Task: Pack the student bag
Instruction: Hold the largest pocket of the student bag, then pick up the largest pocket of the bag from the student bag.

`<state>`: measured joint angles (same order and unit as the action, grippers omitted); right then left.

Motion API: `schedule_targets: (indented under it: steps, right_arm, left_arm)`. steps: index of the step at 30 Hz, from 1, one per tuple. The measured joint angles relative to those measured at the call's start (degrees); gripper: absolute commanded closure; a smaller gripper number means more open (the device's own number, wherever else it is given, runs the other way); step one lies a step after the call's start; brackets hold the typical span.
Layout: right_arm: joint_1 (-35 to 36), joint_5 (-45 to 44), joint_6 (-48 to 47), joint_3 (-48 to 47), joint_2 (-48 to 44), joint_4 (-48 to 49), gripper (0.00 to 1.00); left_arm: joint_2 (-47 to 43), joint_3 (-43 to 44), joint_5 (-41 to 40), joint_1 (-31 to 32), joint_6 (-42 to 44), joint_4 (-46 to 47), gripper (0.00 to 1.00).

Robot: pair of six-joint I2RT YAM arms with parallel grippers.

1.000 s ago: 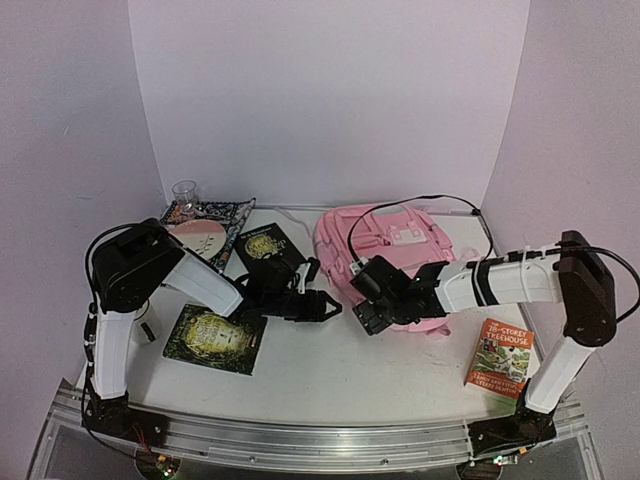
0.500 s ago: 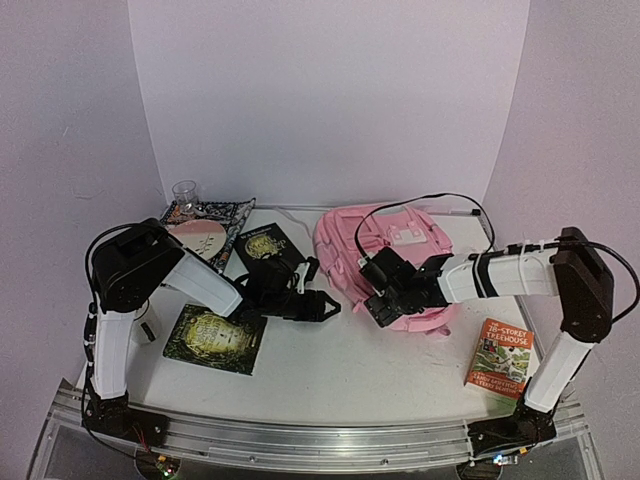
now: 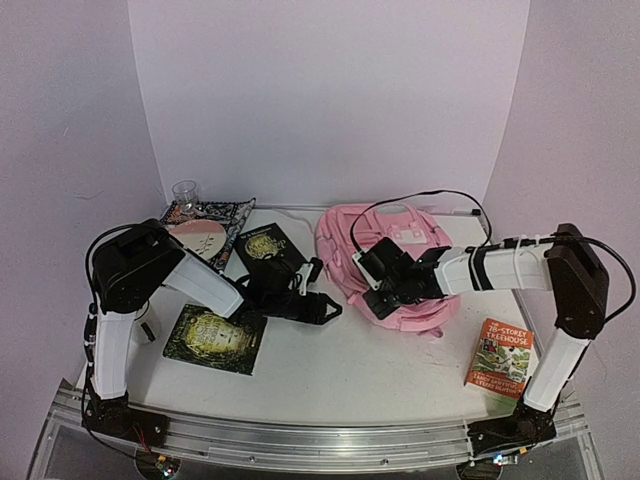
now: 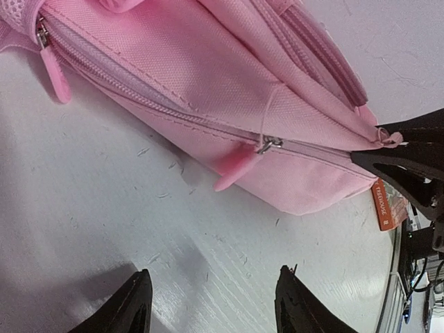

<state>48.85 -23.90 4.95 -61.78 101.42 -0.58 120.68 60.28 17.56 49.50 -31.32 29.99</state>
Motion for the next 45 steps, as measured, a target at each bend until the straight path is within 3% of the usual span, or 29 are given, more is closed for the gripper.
schedule_targets:
  steps: [7, 24, 29, 38, 42, 45]
  right_arm:
    - [-0.12, 4.98, 0.54, 0.20, -4.37, 0.14, 1.00]
    - [-0.22, 9.97, 1.66, 1.44, -5.14, 2.27, 1.00]
    - [-0.34, 10.29, 1.92, 1.55, -5.39, 2.32, 1.00]
    - [-0.34, 10.85, 1.96, 1.55, -5.43, 2.41, 1.00]
    - [-0.34, 11.09, 2.12, 1.55, -5.43, 2.54, 1.00]
    - [-0.34, 11.17, 2.14, 1.55, -5.43, 2.56, 1.00]
  left_arm:
    - [0.00, 1.96, 0.13, 0.08, 2.08, 0.04, 0.39]
    - [1.34, 9.24, 3.33, 0.08, 7.30, -0.02, 0.60]
    - [2.45, 9.83, 5.31, 0.08, 7.43, 0.01, 0.54]
    - [2.94, 9.72, 5.18, 0.06, 8.27, 0.08, 0.59]
    - [3.68, 9.72, 5.18, 0.08, 8.79, 0.11, 0.64]
    - [4.28, 9.72, 5.17, 0.08, 9.05, 0.36, 0.75]
